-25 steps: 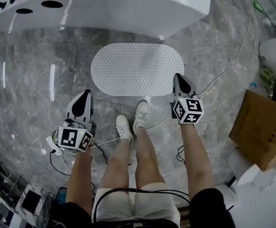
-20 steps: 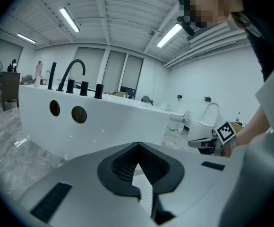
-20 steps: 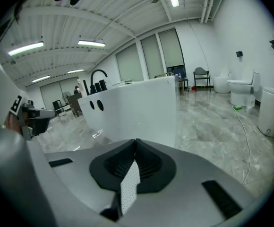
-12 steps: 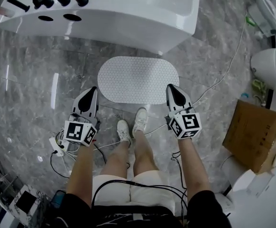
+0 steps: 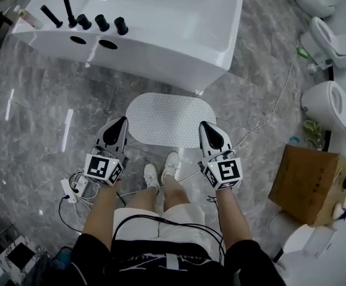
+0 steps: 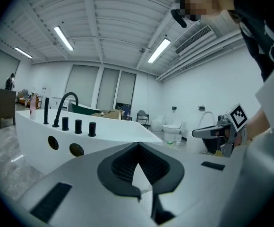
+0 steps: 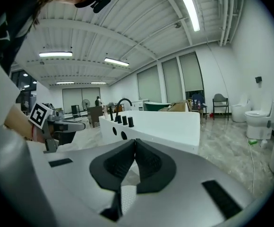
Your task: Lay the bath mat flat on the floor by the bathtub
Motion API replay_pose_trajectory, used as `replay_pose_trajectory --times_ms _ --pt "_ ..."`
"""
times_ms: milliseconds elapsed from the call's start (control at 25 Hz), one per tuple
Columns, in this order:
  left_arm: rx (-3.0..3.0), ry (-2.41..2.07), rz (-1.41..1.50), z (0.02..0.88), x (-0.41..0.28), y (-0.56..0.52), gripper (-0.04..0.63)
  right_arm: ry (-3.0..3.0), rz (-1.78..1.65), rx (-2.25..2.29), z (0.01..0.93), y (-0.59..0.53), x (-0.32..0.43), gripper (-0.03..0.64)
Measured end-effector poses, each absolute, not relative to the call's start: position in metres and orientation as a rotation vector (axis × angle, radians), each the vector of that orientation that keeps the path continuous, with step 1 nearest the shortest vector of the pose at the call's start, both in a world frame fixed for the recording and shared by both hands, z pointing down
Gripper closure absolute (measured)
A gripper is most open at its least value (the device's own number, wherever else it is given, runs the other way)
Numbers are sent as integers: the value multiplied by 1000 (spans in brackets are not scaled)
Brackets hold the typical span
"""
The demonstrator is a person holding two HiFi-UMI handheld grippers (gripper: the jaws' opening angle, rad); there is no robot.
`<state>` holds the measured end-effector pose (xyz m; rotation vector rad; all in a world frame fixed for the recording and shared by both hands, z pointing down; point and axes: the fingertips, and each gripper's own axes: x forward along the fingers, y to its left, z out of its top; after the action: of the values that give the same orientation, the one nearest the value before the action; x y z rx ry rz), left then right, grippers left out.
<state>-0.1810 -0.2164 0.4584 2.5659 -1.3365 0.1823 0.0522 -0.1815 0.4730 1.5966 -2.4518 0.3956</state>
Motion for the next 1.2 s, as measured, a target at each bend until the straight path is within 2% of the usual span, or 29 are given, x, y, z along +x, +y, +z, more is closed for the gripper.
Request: replay_pose_trajectory --times_ms 440,800,1200 --pt "2638 -1283 75 350 -164 -186 581 -2533 340 1640 359 -142 37 591" --pt "2688 -1331 -27 264 -179 -162 581 -2591 252 1628 275 -124 24 591" --pt "2717 -1372 -62 211 -198 -142 581 -2662 216 1549 226 -100 -3 591"
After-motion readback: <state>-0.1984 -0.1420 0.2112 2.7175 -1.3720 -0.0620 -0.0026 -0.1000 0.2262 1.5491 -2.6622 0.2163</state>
